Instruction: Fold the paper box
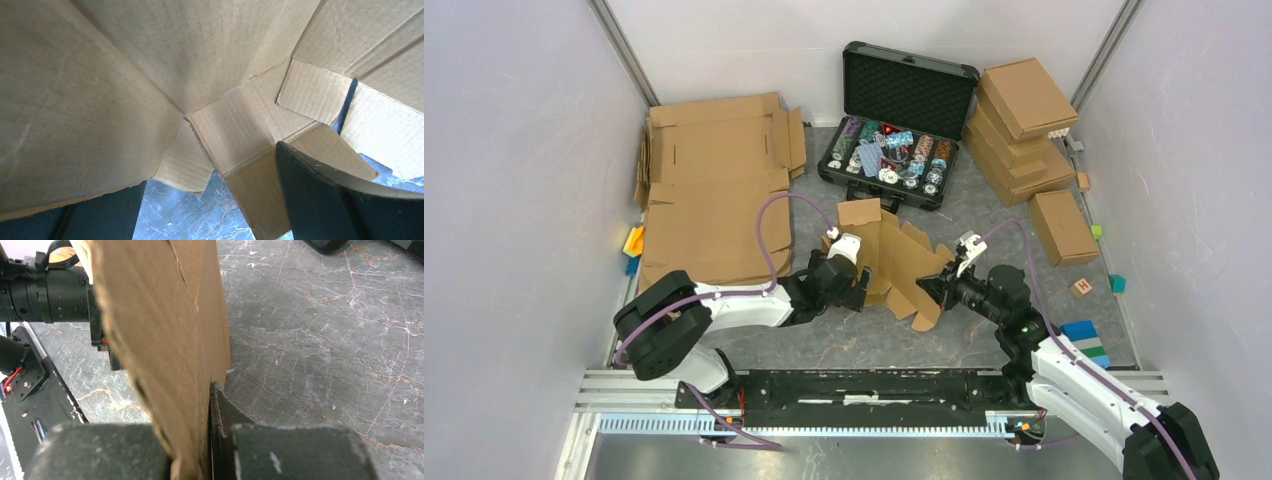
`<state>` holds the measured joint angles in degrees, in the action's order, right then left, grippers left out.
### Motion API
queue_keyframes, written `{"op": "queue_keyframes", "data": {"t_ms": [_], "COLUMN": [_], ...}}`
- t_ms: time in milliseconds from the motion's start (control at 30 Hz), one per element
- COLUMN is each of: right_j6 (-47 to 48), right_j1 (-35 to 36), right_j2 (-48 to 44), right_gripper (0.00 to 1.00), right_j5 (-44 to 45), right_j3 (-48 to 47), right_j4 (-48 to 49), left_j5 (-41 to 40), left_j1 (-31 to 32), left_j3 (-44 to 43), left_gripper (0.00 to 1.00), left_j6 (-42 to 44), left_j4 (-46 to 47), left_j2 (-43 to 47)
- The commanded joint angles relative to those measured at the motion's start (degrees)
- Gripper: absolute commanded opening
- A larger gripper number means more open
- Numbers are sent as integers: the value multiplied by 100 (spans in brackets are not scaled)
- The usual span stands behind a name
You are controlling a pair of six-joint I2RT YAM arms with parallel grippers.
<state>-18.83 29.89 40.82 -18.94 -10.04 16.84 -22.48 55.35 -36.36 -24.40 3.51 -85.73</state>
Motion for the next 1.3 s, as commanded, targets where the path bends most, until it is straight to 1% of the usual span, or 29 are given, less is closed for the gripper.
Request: {"op": "queue_keyframes", "data": {"t_ms": [0,167,300,367,433,667,900,1000,1267], "right_j6": [-311,-637,-565,-543,-489,-33,450,555,671], "right_j1": [25,26,22,25,25,168,479,585,641], "right_j2": [65,389,454,493,487,172,23,6,-378], "right_gripper": [6,7,7,8,8,10,11,10,10], "right_j5": [10,-220,26,-35,-199,-89,314,496,911], "right_j3": [-495,-833,-1075,-1084,-947,-363,-100,-35,117], "right_j4": [-279,-359,-561,-545,-361,-143,-82,-31,11], "left_j5": [-72,-233,-491,-554,-591,-327,-192,-36,12], "left_j1": [50,178,364,388,387,366,242,74,-83], "left_j3": [-94,-153,-131,-95,-67,3,-161,-188,23], "left_gripper": [100,100,100,100,100,100,100,100,100], "left_j6": [224,243,222,179,103,-127,-367,-482,-605], "left_j4": [-157,-197,-201,-194,-176,103,-292,-532,-663], "left_j2": [25,-162,-174,-144,-87,134,293,367,744]}}
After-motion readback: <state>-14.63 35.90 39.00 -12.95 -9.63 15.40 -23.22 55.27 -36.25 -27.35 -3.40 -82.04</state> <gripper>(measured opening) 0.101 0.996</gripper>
